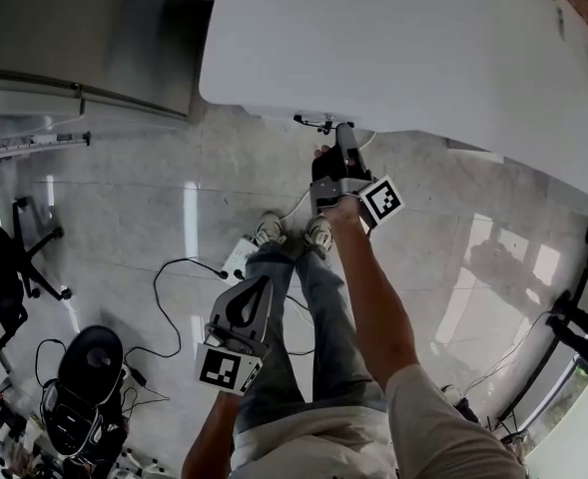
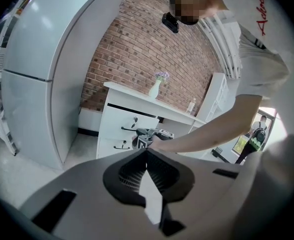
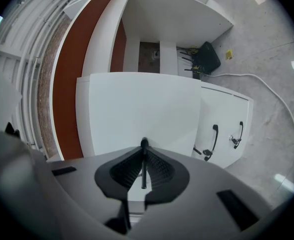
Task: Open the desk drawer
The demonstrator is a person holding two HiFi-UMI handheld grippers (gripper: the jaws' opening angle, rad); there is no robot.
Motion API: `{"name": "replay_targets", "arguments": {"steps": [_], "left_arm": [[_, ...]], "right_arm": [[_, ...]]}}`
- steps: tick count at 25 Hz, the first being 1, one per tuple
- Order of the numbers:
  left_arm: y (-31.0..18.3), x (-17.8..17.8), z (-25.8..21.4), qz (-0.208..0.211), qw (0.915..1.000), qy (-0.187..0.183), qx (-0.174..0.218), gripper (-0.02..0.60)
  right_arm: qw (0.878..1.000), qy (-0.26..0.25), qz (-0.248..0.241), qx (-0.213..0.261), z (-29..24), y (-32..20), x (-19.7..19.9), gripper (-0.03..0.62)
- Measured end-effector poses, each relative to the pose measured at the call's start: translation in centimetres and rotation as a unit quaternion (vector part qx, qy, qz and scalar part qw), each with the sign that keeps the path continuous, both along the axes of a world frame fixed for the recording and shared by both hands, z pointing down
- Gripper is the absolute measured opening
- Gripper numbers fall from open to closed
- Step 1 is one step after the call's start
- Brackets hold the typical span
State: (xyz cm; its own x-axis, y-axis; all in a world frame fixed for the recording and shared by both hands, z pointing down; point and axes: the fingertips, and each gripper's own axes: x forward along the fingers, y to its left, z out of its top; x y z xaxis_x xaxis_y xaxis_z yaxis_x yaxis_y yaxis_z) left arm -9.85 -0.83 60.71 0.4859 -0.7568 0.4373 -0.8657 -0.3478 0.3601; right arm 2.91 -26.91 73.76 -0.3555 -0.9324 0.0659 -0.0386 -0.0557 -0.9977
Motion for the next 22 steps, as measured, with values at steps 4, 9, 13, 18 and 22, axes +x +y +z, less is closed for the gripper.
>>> {"name": "replay_targets", "arguments": {"steps": [4, 9, 13, 18, 22], "left_arm": [[-0.1, -0.3, -0.7, 0.004, 1.0, 0.001, 0.001, 0.012], [0.4, -0.2, -1.6, 0.014, 0.9999, 0.001, 0.0, 0.012], [0.0, 0.0, -2.5, 0.024, 0.9997, 0.004, 0.005, 0.012], [-0.3, 0.4, -3.6, 0.038, 0.9991, 0.007, 0.014, 0.012], [-0.9, 0.5, -3.6, 0.047, 0.9987, 0.008, 0.015, 0.012]], "right_arm": [[1.0, 0.004, -0.006, -0.009, 0.0, 1.7, -0.1, 0.037], [1.0, 0.004, -0.006, -0.028, 0.2, 4.5, -0.1, 0.037], [0.999, 0.002, -0.004, -0.042, 0.3, 6.1, -0.3, 0.037], [0.998, 0.003, -0.003, -0.056, 0.4, 8.2, -0.3, 0.037], [0.998, 0.001, -0.004, -0.061, 0.5, 8.7, -0.5, 0.037]]}}
